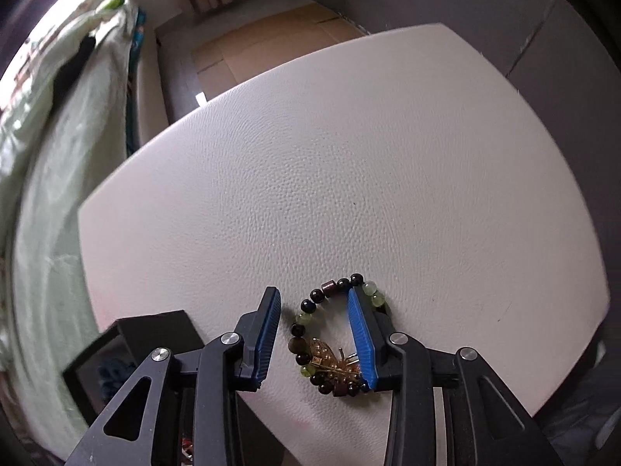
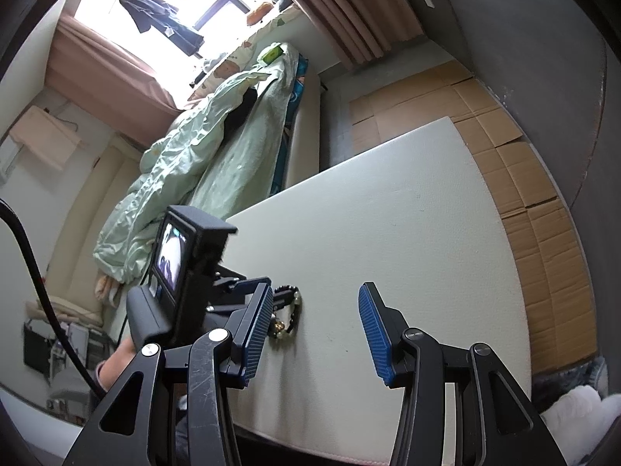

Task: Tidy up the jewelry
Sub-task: 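Lift the beaded bracelet with the left tool and release it into the black box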

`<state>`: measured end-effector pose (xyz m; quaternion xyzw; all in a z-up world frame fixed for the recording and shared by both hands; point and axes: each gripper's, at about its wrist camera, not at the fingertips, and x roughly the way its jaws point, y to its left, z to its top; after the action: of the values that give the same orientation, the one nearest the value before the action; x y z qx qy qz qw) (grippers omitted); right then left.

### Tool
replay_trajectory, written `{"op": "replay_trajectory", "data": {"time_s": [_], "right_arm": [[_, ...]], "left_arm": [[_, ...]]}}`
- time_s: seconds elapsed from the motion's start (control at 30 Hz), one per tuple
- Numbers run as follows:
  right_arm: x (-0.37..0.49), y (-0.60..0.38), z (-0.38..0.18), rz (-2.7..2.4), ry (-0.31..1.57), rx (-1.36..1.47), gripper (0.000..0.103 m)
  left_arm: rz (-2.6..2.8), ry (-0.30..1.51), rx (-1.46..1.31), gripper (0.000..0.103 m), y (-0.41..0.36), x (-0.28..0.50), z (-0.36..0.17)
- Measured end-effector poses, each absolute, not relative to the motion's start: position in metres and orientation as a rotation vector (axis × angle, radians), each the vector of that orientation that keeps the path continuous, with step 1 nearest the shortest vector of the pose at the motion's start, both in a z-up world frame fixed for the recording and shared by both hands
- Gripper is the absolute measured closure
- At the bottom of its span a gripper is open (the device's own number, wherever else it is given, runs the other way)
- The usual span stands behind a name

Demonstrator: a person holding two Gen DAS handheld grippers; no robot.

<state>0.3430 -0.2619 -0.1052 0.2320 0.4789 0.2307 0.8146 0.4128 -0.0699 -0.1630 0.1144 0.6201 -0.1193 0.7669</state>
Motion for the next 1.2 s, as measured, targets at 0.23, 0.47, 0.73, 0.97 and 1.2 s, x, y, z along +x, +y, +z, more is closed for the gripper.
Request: {"op": "replay_trajectory", "data": {"time_s": [0.23,0.47,0.73,0.97,1.2], "right_arm": [[0.343,-0.261,-0.107,0.493,1.036,0.482,0.056],[0.344,-0.254,-0.109,0.494,1.052,0.463,0.056],[0.349,-0.245,-0.118,0.487,1.088,0.432,0.056],[0.348,-0.228,-0.124,0.502,1.116,0.373,0.056],[0.346,-0.205,-0.131,0.532,1.137,0.295,0.056]], "left_arm": [[-0.280,1.307,0.212,0.093,-0.069,0.405,-0.163],[-0.292,1.285,0.140,0.095,-0.063,0.399,-0.156],[-0.344,1.183,0.022,0.095,-0.049,0.378,-0.111],[-0.377,1.082,-0.063,0.095,-0.037,0.361,-0.074],[-0.347,1.004,-0.142,0.095,-0.011,0.345,-0.053]]}}
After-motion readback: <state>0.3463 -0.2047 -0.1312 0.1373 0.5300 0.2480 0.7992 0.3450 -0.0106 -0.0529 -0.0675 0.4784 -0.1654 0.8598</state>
